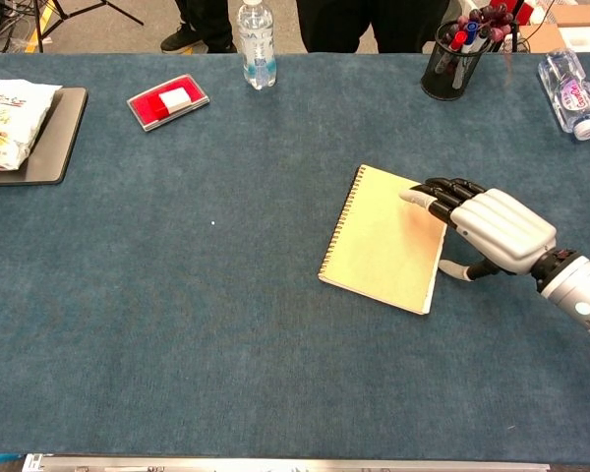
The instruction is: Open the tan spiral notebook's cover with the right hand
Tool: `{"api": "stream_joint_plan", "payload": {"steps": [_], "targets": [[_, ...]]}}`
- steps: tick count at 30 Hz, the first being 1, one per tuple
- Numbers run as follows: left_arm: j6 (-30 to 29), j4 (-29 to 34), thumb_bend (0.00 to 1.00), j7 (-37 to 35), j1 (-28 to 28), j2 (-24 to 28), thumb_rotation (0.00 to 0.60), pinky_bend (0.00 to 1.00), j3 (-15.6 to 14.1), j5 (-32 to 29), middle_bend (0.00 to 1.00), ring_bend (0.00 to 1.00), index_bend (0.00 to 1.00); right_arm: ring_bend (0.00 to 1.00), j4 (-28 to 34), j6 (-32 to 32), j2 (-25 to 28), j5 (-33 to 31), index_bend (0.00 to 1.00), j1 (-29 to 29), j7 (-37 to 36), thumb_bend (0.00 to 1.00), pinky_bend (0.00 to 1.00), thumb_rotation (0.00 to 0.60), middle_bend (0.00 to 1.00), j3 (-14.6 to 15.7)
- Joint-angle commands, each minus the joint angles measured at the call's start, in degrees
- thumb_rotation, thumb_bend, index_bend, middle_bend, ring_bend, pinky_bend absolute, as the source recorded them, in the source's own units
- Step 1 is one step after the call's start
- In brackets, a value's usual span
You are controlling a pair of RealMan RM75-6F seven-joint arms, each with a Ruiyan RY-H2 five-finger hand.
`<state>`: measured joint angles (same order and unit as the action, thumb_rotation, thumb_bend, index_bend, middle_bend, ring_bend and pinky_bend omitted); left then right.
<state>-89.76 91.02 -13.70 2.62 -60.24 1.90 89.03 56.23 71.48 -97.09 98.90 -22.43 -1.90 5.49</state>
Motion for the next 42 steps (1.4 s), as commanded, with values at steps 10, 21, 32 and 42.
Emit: {"api": "stream_joint_plan", "payload": {"steps": [10, 21, 32, 42], "targets": [[0.2, -0.1, 0.08, 0.6, 0.1, -0.2, 0.6, 0.45, 0.0, 0.0, 0.4, 0.28, 0.57, 0.03, 1.5, 1.4, 1.3, 0.1, 0.06, 0.4, 0.3, 0.23, 0.12, 0.6, 0.1, 0.5], [0.3, -0.1, 0.08, 0.8, 0.1, -0.2, 0.6, 0.45, 0.0, 0.0, 0.4, 0.28, 0.57, 0.03, 1.1, 0.6, 0.7, -0.4, 0.06, 0.2, 0.3, 0.23, 0.12, 0.6, 0.1, 0.5], [0.2, -0.1, 0.08, 0.8, 0.1, -0.3, 0.6, 0.45, 0.0, 0.1, 0.4, 0.28, 0.57, 0.03, 0.1, 0.3, 0.2, -0.9, 0.06, 0.2, -0.1, 0.23, 0.12, 0.6, 0.1, 0.5], [0.2, -0.1, 0.08, 0.9, 0.1, -0.3, 0.6, 0.45, 0.0, 0.2, 0.4, 0.28, 0.56, 0.03, -1.6, -0.4, -1.0, -1.5, 0.06, -0.2, -0.7, 0.23, 0.12, 0.6, 0.1, 0.1]]}}
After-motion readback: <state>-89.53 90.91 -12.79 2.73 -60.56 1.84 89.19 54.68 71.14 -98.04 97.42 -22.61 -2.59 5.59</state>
